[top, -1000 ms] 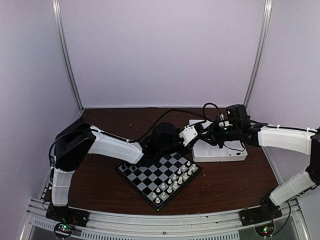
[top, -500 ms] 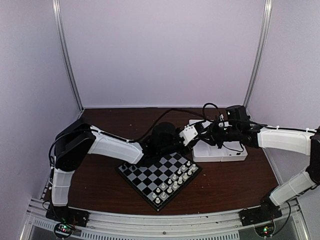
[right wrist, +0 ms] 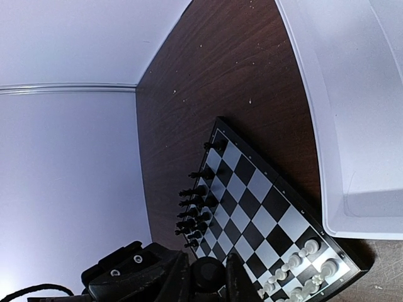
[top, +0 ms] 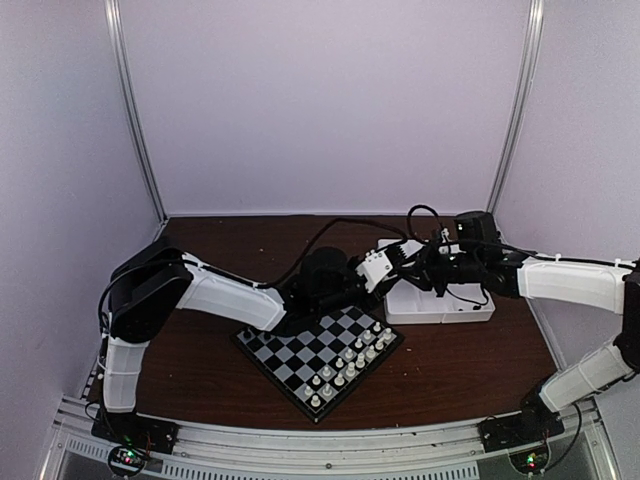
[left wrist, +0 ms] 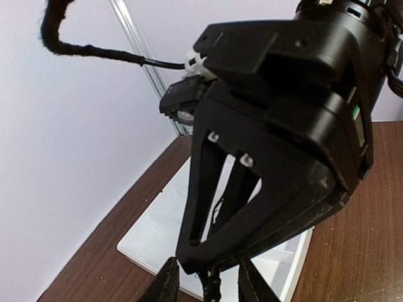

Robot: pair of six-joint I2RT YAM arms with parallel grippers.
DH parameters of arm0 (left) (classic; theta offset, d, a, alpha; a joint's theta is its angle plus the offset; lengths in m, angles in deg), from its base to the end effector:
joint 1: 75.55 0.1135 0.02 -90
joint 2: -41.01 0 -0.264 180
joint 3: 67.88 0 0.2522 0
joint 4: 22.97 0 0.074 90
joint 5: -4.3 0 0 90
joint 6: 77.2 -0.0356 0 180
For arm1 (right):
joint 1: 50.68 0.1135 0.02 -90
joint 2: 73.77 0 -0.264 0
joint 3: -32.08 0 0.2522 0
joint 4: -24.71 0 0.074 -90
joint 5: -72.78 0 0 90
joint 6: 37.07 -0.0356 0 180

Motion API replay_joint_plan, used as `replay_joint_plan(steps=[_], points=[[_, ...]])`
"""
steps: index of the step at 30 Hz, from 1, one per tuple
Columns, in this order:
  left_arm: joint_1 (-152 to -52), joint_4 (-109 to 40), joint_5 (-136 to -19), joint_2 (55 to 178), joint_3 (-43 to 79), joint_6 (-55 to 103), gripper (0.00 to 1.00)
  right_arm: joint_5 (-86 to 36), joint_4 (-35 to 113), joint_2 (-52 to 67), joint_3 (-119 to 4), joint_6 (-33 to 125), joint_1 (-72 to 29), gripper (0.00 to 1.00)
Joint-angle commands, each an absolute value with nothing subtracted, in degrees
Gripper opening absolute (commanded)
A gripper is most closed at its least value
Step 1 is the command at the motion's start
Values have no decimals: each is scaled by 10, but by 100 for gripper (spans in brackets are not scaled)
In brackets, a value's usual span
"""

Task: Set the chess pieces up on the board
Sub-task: Place the chess piece on the chessboard.

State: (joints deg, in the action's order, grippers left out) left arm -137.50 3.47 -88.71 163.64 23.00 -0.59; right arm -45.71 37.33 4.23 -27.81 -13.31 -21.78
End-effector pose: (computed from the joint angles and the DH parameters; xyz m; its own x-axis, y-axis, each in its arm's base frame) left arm 0.2301 -0.4279 0.1930 0.1561 0.1989 -0.9675 0.8435 0.4828 0.2353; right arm 0.2503 0.1576 0.2395 -0.8975 0.4234 -0.1232 0.0937 0.4562 0.8849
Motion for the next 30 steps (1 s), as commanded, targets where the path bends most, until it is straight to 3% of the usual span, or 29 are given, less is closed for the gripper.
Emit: replay_joint_plan(steps=[1, 9, 19, 23, 26, 28, 30], points=[[-1378, 69, -895, 1640, 223, 11, 33, -453, 362, 23, -271, -132, -218, 17], [-1378, 67, -890, 1641, 223, 12, 34, -454, 362, 15, -269, -131, -221, 17], [-1378, 70, -892, 1642, 222, 13, 14, -456, 356, 12, -264, -134, -221, 17], [-1378, 70, -893, 1641, 221, 12, 0, -457, 355, 15, -265, -134, -222, 18], [-1378, 69, -891, 1639, 221, 9, 0, -455, 355, 14, -265, -133, -223, 20], [-1378, 69, -891, 1638, 220, 9, 0, -454, 355, 14, -265, -133, -224, 22], [-1378, 69, -890, 1636, 217, 10, 0, -452, 359, 11, -265, -129, -225, 37]])
